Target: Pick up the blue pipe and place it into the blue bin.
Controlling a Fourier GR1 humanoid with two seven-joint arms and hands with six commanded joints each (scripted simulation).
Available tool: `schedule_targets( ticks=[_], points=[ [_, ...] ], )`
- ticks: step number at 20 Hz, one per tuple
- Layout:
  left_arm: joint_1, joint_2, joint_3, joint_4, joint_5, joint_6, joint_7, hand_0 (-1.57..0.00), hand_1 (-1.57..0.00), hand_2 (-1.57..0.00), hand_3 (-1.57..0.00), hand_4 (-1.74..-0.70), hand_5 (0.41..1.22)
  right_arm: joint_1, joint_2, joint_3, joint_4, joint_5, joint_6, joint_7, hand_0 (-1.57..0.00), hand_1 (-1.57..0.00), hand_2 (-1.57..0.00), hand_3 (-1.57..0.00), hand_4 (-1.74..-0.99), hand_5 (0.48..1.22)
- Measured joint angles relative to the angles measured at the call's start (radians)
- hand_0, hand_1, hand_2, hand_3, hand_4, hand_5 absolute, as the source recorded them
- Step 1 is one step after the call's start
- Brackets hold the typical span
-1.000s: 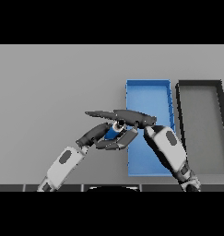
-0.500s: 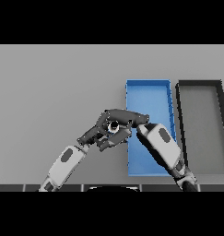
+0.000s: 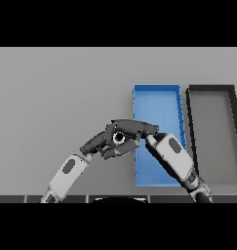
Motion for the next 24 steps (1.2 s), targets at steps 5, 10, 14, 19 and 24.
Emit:
schedule_targets(
  ticks=[5, 10, 14, 19, 24],
  points=[
    [-0.011, -0.004, 0.009, 0.023, -0.105, -0.055, -0.06, -0.34, -0.32, -0.31, -0.31, -1.0, 1.063, -0.016, -0.005, 0.015, -0.015, -0.004, -0.044, 0.059, -1.56, -1.56, -1.56, -1.56, -1.488, 1.213],
    [0.003, -0.011, 0.015, 0.021, -0.131, -0.04, -0.037, -0.11, -0.11, -0.1, -0.1, -0.86, 0.734, -0.024, -0.006, 0.007, 0.003, 0.0, -0.053, 0.05, -1.57, -1.57, -1.57, -1.57, -1.487, 1.218],
    [0.008, -0.031, 0.049, 0.04, -0.088, -0.029, 0.04, -0.05, -0.04, -0.04, -0.04, -0.89, 0.639, -0.015, -0.004, 0.005, 0.013, 0.026, -0.054, 0.022, -1.57, -1.57, -1.57, -1.57, -1.488, 1.22],
    [0.028, -0.041, 0.044, 0.023, -0.061, -0.038, 0.099, -0.01, -0.01, -0.01, -0.01, -0.91, 0.543, -0.051, -0.004, -0.023, 0.019, -0.239, -0.116, 0.163, -1.57, -1.57, -1.57, -1.57, -1.491, 1.221],
    [0.053, -0.026, 0.039, 0.0, -0.061, -0.037, 0.115, 0.0, 0.0, 0.0, 0.0, -0.93, 0.496, -0.222, -0.064, -0.099, 0.01, -0.465, -0.263, 0.265, -1.57, -1.57, -1.57, -1.57, -1.493, 1.221]
  ],
)
